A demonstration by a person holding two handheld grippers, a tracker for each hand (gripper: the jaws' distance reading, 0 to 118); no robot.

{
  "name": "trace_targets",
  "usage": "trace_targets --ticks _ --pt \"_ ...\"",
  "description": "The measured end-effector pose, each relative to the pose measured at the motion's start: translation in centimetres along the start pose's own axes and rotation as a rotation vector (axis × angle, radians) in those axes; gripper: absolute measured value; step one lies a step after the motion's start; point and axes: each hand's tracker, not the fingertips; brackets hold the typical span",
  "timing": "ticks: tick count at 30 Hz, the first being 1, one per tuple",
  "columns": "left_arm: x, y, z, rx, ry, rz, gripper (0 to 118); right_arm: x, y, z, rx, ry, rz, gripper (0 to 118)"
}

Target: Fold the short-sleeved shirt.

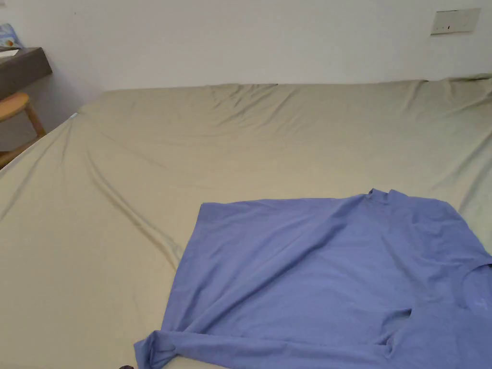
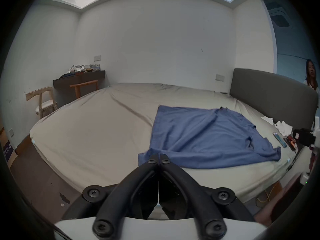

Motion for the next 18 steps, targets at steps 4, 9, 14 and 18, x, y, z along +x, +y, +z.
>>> trace_targets --ticks 4,9,14,18 --pt "-2.0 0.5 -5.1 -0.131 -0.01 -0.005 15 -1.5 0.1 -0.3 -0.018 0.045 0.038 2" --pt "-3.2 0.5 -11.1 -0.182 0.007 -0.002 117 -2.8 0.1 -0.5 -0.038 0.084 0.03 2" --pt "-3.1 -0.3 -15.1 -0.253 0.021 0.027 57 -3.1 -0.2 -0.3 -0.061 0.098 0.043 2" --pt "-1.7 -1.0 -14.9 -0.236 0.039 -0.004 2 -2.3 -0.5 -0.2 -0.079 0.079 0.019 2"
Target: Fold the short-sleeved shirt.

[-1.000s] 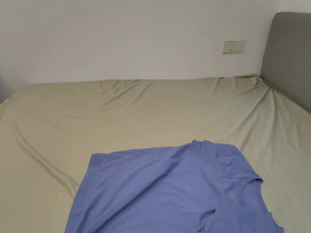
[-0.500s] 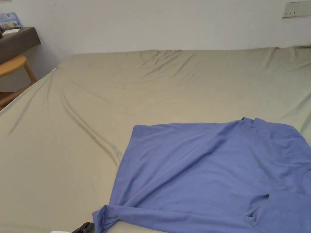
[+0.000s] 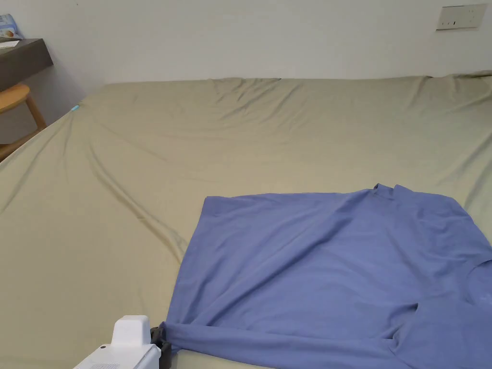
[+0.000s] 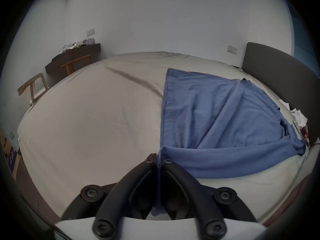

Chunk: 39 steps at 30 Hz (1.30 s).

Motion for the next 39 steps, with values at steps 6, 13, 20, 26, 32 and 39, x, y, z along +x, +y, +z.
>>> trace_targets --ticks 6,13,20,26,32,39 --pt "0.6 -0.6 2.9 0.052 -0.075 -0.02 1 2.3 -1.0 -0.7 -0.061 -0.071 -0.075 2" --pt "0.4 0.1 5.8 0.122 -0.108 0.034 1 8.2 -3.0 -5.7 -0.269 -0.218 -0.086 30" --pt "1.1 0.3 5.0 0.102 -0.11 -0.009 1 12.2 -4.3 -10.2 -0.335 -0.243 -0.126 68" --pt "0.4 0.5 5.0 0.089 -0.095 0.04 1 11.4 -2.8 -8.7 -0.257 -0.183 -0.074 12" --pt "0.0 3.5 5.6 0.141 -0.08 0.062 1 11.9 1.3 -6.8 -0.168 -0.175 -0.083 12" --pt "0.5 11.7 2.8 0.204 -0.086 0.014 1 14.1 9.4 -11.1 -0.15 -0.134 -0.085 12"
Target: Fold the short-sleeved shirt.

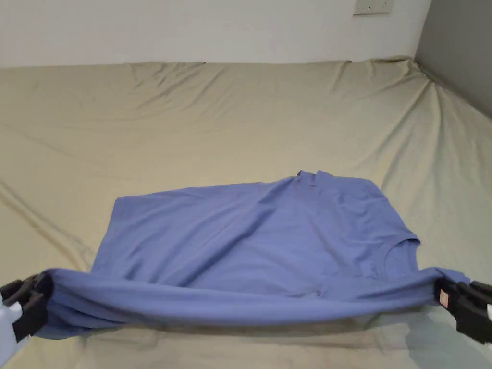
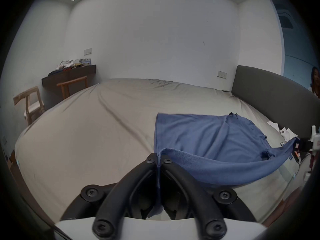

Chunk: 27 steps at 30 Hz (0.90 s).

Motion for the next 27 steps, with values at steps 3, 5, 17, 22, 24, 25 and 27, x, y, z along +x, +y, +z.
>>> trace_targets --ticks 3,5,17,22,24,25,27 --pt "0.1 2.7 -4.6 -0.054 -0.014 -0.012 1 0.7 4.0 -4.9 -0.086 -0.011 0.047 12" --pt "0.2 3.5 -8.0 -0.102 -0.026 0.01 1 0.7 6.0 -8.5 -0.127 -0.045 0.08 12" --pt "-0.2 1.5 -19.2 -0.294 0.059 0.108 46 1.8 5.5 -21.5 -0.282 -0.16 0.083 62" --pt "0.2 2.3 -13.8 -0.159 0.009 0.035 108 2.5 5.5 -15.6 -0.001 -0.2 0.033 101" --pt "1.1 2.0 -9.6 -0.09 0.021 -0.047 93 1.6 4.7 -11.0 0.098 -0.193 0.024 89" --pt "1.5 1.6 -7.5 -0.062 0.017 -0.06 76 1.3 4.2 -9.2 0.131 -0.167 0.014 61" --pt "2.4 0.1 -2.8 -0.001 -0.021 -0.053 32 0.0 2.1 -5.2 0.172 -0.117 -0.022 14"
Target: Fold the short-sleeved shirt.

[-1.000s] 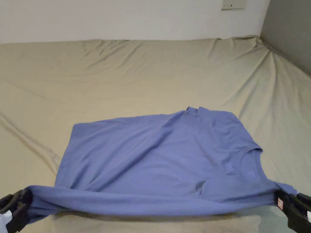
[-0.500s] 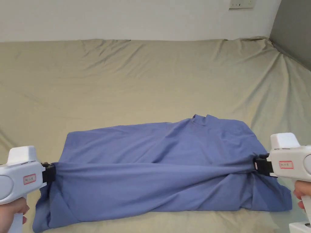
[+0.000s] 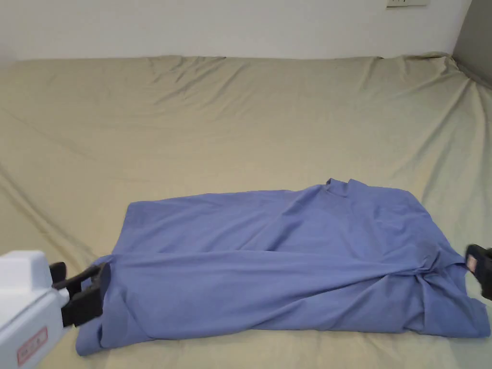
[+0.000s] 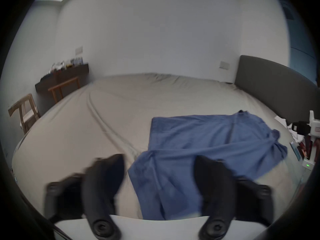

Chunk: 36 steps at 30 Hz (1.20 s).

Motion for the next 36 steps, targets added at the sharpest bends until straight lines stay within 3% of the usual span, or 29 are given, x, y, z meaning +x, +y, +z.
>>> trace_targets --ticks 1,2,3,7,12,13,14,15,16,17,20,22,23,25,26,29,32,36 --pt "0.5 -0.8 1.6 0.004 0.01 0.01 22 -0.8 -0.7 1.6 -0.002 -0.002 0.0 6" --pt "1.0 -1.8 3.1 0.013 0.034 0.026 22 -1.3 -1.6 3.2 -0.012 -0.001 0.0 6" --pt "1.4 -3.1 4.7 0.013 0.058 0.05 0 -1.9 -2.6 4.6 -0.028 0.054 -0.005 2" --pt "1.8 -6.8 5.2 -0.058 0.053 -0.011 0 -4.4 -5.0 8.0 -0.05 0.117 0.003 1" --pt "-1.0 -7.5 -1.0 -0.146 0.069 -0.007 2 -7.3 -5.9 9.3 -0.088 0.209 0.013 1" --pt "-1.5 -7.6 -2.4 -0.175 0.09 -0.044 19 -7.7 -5.9 9.3 -0.087 0.211 0.021 1" --pt "-2.1 -7.4 -4.0 -0.223 0.108 -0.054 52 -8.1 -5.8 9.4 -0.087 0.218 0.032 1" --pt "-3.1 -6.8 -5.6 -0.29 0.077 0.038 100 -8.5 -5.7 9.5 -0.087 0.225 0.035 1" --pt "-3.2 -6.6 -6.6 -0.286 0.06 0.052 117 -8.7 -5.6 9.5 -0.088 0.236 0.032 1" --pt "-3.3 -6.5 -7.1 -0.245 0.069 0.046 118 -8.9 -5.5 9.5 -0.091 0.246 0.027 1" --pt "-2.6 -6.4 -9.6 -0.357 0.046 0.019 92 -9.2 -5.3 9.4 -0.105 0.269 0.009 1" --pt "-2.3 -6.6 -9.7 -0.317 0.044 0.015 85 -9.2 -5.1 9.5 -0.102 0.263 0.021 1" --pt "-2.4 -6.2 -9.4 -0.298 0.031 0.011 72 -9.1 -5.1 9.4 -0.101 0.257 0.027 1" --pt "-1.8 -6.0 -8.8 -0.259 0.042 0.0 13 -8.7 -5.2 9.1 -0.105 0.246 0.024 1" --pt "-1.5 -6.1 -8.7 -0.241 0.005 -0.02 4 -8.4 -5.3 8.8 -0.112 0.247 0.012 1" --pt "0.1 -6.6 -8.3 -0.267 -0.002 -0.115 4 -7.5 -5.6 7.6 -0.136 0.24 -0.012 1" --pt "-0.1 -6.0 -7.1 -0.249 -0.028 -0.089 4 -5.5 -5.7 5.3 -0.171 0.171 0.012 1" --pt "-0.9 -4.7 -5.1 -0.19 -0.033 -0.058 4 -0.6 -5.8 -0.3 -0.291 0.038 0.153 3"
